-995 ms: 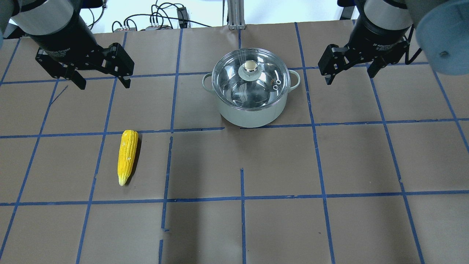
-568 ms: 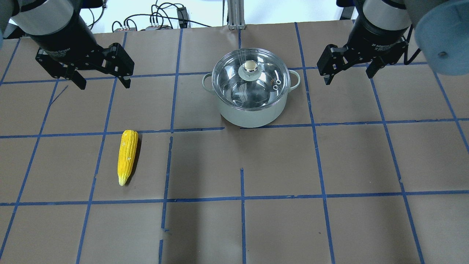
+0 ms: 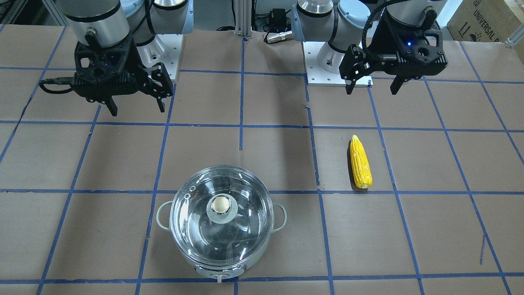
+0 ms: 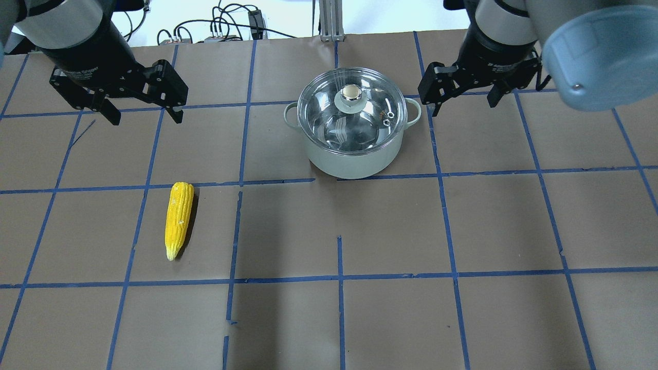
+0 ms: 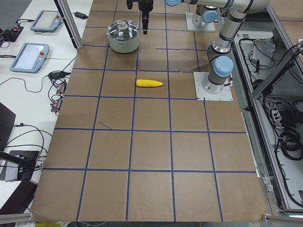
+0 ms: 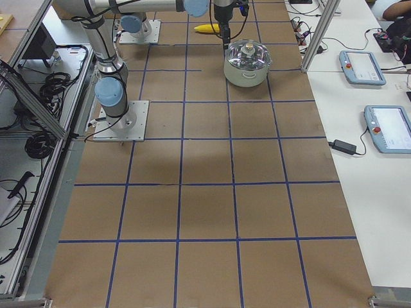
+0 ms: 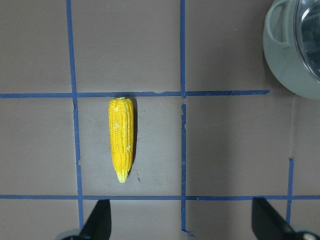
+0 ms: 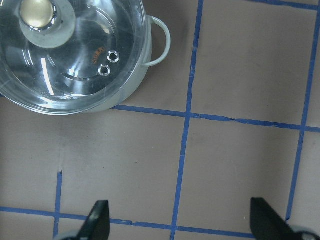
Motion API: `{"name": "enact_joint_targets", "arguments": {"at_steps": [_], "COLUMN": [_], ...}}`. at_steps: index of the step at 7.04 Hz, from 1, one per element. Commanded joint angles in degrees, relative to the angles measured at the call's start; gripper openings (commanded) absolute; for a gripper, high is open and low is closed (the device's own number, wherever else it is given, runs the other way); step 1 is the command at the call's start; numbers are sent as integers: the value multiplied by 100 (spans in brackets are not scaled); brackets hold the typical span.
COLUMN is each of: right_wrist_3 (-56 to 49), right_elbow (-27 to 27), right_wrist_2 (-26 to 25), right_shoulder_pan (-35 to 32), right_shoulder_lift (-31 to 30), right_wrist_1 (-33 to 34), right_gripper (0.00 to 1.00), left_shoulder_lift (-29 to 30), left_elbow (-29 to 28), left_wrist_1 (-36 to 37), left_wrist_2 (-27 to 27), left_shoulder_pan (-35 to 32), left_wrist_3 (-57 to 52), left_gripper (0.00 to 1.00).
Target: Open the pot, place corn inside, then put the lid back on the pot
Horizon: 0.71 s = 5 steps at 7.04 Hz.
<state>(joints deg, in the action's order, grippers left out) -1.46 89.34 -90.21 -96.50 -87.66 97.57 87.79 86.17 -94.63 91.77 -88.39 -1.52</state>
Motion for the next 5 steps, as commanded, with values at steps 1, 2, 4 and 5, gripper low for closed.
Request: {"name": "enact_joint_targets", "arguments": {"at_steps": [1, 2, 4, 5], "right_wrist_3": [496, 489, 471, 463], "right_elbow": [-554, -967, -1514, -1638], "right_wrist_2": [-50, 20, 56, 65], "right_shoulder_pan": [-736, -817, -836, -836], "right_shoulder_lift": [877, 1326, 1979, 2233], "right_wrist_1": [385, 368, 245, 254], "right_gripper": [98, 97, 96, 96], "left_shoulder_lift": [10, 10, 28, 37], "left_elbow": [-30, -30, -30, -12], "left_wrist_1": [-3, -3, -47, -38], "left_wrist_2": [-18, -53, -71, -71], "left_shoulder_pan": [15, 15, 120, 120], "left_wrist_3": [29, 47, -15, -15], "left_gripper": [100, 100, 100, 100]}}
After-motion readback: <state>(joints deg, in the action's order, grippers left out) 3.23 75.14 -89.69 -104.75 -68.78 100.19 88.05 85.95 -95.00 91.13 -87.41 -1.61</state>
